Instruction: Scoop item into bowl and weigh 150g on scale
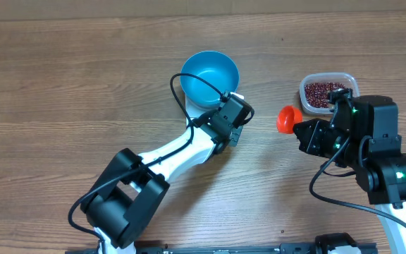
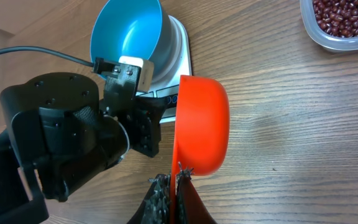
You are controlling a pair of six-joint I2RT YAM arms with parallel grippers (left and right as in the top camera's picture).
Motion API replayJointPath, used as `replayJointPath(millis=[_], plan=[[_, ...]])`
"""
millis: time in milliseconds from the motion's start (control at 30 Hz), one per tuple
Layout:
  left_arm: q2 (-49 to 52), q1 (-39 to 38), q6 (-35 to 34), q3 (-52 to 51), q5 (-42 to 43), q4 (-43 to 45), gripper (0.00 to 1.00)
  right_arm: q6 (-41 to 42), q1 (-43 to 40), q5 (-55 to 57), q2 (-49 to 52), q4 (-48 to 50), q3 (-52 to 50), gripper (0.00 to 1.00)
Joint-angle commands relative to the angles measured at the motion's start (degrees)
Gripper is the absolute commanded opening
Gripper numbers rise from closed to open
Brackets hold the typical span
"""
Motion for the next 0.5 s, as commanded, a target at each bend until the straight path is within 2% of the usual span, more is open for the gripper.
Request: replayJointPath(millis=[0, 467], plan=[[-1.55, -0.13, -1.66, 0.83, -4.26, -0.44, 0.04, -0.24, -0.37, 0.55, -0.15, 0.17, 1.25, 0.04], [0.63, 0.48, -2.99, 0.83, -5.92, 0.94, 0.04, -0.24, -0.37, 0.55, -0.15, 0.11, 1.25, 0.04]])
